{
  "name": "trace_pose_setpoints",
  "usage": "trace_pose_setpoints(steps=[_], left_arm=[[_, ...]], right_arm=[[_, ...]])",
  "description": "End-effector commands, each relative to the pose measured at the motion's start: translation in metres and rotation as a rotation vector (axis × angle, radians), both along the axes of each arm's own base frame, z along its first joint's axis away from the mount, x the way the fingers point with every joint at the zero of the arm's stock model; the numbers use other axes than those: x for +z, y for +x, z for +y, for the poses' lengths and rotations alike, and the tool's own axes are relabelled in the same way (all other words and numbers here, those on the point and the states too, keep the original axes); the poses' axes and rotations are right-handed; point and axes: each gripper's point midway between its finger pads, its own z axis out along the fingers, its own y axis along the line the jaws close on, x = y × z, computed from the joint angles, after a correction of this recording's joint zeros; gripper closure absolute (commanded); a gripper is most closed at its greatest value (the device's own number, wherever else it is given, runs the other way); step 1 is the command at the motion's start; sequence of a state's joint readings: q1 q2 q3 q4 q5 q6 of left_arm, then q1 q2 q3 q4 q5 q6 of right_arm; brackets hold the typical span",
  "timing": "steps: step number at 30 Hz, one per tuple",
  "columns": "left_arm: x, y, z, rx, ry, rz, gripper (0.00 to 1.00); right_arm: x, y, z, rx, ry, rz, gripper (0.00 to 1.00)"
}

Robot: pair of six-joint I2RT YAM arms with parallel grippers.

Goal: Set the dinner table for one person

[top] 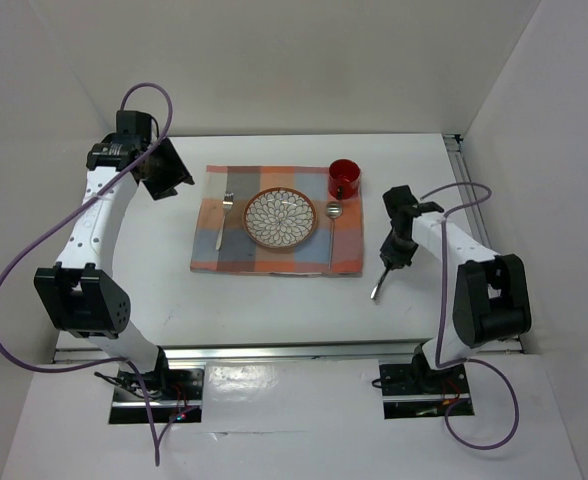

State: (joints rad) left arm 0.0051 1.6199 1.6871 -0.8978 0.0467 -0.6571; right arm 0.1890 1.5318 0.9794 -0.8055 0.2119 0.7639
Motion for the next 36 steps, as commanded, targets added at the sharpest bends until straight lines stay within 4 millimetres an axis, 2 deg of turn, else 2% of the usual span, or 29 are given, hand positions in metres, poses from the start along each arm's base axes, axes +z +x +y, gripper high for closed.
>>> trace_pose_setpoints(steps=[1, 5, 6, 8, 9, 11, 12, 13, 15, 17, 19, 20, 22, 25, 27, 30, 34, 36], left_arm=[[0.020, 0.008, -0.001, -0.020, 0.001, -0.062, 0.37], [0.020, 0.008, -0.001, -0.020, 0.001, -0.062, 0.37], [0.020, 0.008, -0.001, -0.020, 0.001, -0.062, 0.37], [0.020, 0.008, -0.001, -0.020, 0.001, -0.062, 0.37], [0.020, 0.008, -0.001, -0.020, 0.001, -0.062, 0.37], [0.019, 0.008, 0.000, -0.014, 0.008, -0.062, 0.37], [0.019, 0.008, 0.000, -0.014, 0.008, -0.062, 0.37], [0.016, 0.007, 0.000, -0.014, 0.007, -0.053, 0.37], [0.016, 0.007, 0.000, -0.014, 0.007, -0.053, 0.37], [0.016, 0.007, 0.000, -0.014, 0.007, -0.053, 0.37], [0.016, 0.007, -0.002, -0.020, -0.001, -0.053, 0.37], [0.016, 0.007, -0.002, -0.021, -0.001, -0.053, 0.37], [0.016, 0.007, -0.002, -0.014, -0.007, -0.052, 0.37], [0.024, 0.004, 0.000, -0.008, 0.001, -0.073, 0.37], [0.015, 0.001, 0.000, -0.008, 0.000, -0.049, 0.37], [0.015, -0.002, 0.000, -0.008, 0.000, -0.047, 0.37], [0.018, -0.003, 0.002, -0.009, 0.013, -0.059, 0.37], [0.011, -0.005, 0.002, -0.009, 0.013, -0.040, 0.37]], right_arm=[[0.038, 0.030, 0.003, 0.087, 0.000, -0.111, 1.00], [0.052, 0.055, 0.027, 0.189, 0.053, -0.149, 1.00], [0.064, 0.066, 0.031, 0.202, 0.065, -0.182, 1.00], [0.067, 0.074, 0.048, 0.267, 0.094, -0.184, 1.00], [0.076, 0.085, 0.053, 0.285, 0.107, -0.211, 1.00], [0.076, 0.092, 0.070, 0.352, 0.136, -0.206, 1.00], [0.077, 0.095, 0.073, 0.355, 0.144, -0.200, 1.00], [0.083, 0.103, 0.079, 0.375, 0.144, -0.220, 1.00], [0.073, 0.104, 0.093, 0.418, 0.187, -0.195, 1.00], [0.073, 0.111, 0.104, 0.445, 0.231, -0.199, 1.00], [0.055, 0.118, 0.110, 0.464, 0.248, -0.169, 1.00], [0.056, 0.119, 0.113, 0.470, 0.263, -0.178, 1.00], [0.045, 0.126, 0.116, 0.481, 0.270, -0.170, 1.00], [0.029, 0.133, 0.118, 0.488, 0.266, -0.153, 1.00], [0.018, 0.134, 0.120, 0.498, 0.270, -0.127, 1.00], [0.009, 0.135, 0.120, 0.506, 0.266, -0.115, 0.96], [0.001, 0.136, 0.119, 0.493, 0.260, -0.104, 0.87], [0.001, 0.136, 0.119, 0.493, 0.260, -0.104, 0.82]])
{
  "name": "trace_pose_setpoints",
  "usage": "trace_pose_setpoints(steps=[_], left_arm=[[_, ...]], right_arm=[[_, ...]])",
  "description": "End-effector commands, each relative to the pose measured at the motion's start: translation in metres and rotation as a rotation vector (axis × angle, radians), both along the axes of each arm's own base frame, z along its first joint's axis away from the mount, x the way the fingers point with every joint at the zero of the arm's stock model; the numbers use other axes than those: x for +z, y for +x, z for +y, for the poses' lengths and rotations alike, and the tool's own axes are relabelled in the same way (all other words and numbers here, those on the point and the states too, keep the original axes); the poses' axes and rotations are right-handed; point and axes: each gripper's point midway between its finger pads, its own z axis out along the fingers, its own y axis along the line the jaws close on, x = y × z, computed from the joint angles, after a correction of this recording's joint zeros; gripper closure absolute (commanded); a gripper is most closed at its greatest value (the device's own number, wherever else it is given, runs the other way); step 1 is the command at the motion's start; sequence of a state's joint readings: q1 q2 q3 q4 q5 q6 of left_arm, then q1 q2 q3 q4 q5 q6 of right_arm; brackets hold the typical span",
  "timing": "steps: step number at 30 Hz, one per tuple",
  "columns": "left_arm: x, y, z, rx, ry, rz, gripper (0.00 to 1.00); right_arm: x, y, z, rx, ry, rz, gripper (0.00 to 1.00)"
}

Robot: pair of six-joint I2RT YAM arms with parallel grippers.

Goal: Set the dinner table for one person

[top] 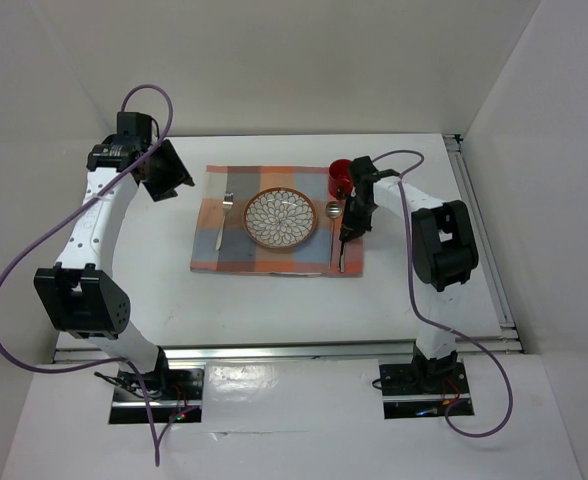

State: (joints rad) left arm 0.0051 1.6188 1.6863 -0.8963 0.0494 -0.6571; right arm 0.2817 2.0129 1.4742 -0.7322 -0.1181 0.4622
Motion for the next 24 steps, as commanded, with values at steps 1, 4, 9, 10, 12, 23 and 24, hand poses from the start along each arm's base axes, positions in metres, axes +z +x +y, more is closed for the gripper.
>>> trace_pose_setpoints(steps=[1, 4, 9, 10, 12, 23, 24], left_arm=[[0.016, -0.005, 0.002, -0.007, 0.015, -0.057, 0.37], [0.012, -0.007, 0.000, -0.013, 0.008, -0.054, 0.37], [0.004, -0.008, -0.004, -0.029, -0.011, -0.039, 0.37], [0.004, -0.008, -0.004, -0.029, -0.011, -0.039, 0.37], [0.013, -0.005, -0.004, -0.029, -0.010, -0.062, 0.37], [0.032, -0.009, -0.006, -0.069, 0.017, -0.105, 0.35], [0.035, -0.014, -0.006, -0.069, 0.018, -0.115, 0.35]], right_arm=[[0.016, 0.024, 0.008, 0.010, 0.021, -0.090, 0.78], [0.025, 0.028, 0.009, 0.002, 0.030, -0.112, 0.74], [0.060, 0.031, 0.011, -0.007, 0.052, -0.174, 0.41], [0.072, 0.034, 0.011, -0.007, 0.061, -0.204, 0.36], [0.080, 0.031, 0.010, -0.007, 0.063, -0.213, 0.30], [0.167, 0.002, -0.094, -0.269, -0.087, -0.455, 0.12], [0.188, -0.002, -0.098, -0.269, -0.067, -0.531, 0.12]])
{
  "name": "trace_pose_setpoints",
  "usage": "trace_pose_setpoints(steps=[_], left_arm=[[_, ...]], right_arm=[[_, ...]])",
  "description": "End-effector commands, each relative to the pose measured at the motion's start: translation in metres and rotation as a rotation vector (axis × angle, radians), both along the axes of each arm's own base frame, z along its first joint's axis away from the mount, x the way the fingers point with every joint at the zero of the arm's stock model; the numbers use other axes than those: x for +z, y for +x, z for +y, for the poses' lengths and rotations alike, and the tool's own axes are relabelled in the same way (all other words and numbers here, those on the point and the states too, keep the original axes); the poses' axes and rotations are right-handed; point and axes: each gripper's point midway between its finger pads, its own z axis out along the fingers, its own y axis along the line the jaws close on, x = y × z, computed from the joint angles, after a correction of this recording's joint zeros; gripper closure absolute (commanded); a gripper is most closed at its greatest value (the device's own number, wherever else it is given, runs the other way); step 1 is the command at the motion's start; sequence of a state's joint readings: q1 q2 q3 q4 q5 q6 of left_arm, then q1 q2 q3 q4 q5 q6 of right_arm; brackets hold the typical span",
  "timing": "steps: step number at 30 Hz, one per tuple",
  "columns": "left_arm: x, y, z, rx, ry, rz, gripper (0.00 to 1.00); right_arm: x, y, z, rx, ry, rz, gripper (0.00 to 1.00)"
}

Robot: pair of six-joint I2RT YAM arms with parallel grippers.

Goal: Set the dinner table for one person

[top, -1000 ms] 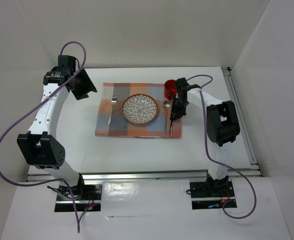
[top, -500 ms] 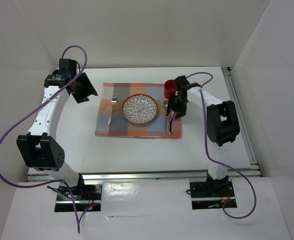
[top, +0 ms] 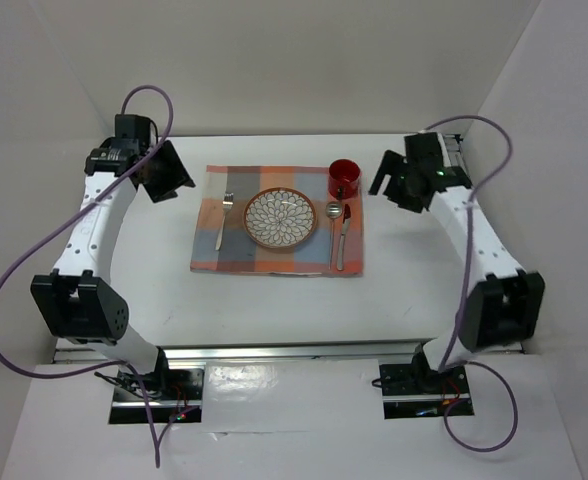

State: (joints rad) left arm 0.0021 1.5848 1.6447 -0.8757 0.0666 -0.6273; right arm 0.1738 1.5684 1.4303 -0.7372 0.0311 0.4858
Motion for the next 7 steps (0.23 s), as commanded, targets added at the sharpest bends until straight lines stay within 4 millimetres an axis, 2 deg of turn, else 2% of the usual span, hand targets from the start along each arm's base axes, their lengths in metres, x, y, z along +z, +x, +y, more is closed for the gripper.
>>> trace_pose_setpoints(steps=[1, 2, 4, 5, 6, 7], left_arm=[[0.033, -0.009, -0.003, -0.032, 0.011, -0.102, 0.35], [0.027, -0.009, -0.003, -0.032, 0.011, -0.105, 0.34], [0.030, -0.011, -0.008, -0.049, 0.003, -0.125, 0.34], [0.030, -0.011, -0.008, -0.049, 0.003, -0.125, 0.34], [0.030, -0.011, -0.008, -0.049, 0.003, -0.125, 0.34], [0.040, -0.010, -0.007, -0.045, 0.028, -0.149, 0.34]], right_arm=[[0.031, -0.019, -0.034, -0.077, -0.043, -0.118, 0.12], [0.040, -0.022, -0.035, -0.072, -0.045, -0.142, 0.11], [0.050, -0.035, -0.053, -0.117, -0.083, -0.158, 0.11], [0.045, -0.041, -0.056, -0.128, -0.098, -0.143, 0.11], [0.049, -0.045, -0.057, -0.119, -0.105, -0.162, 0.11], [0.036, -0.054, -0.061, -0.119, -0.124, -0.134, 0.11]])
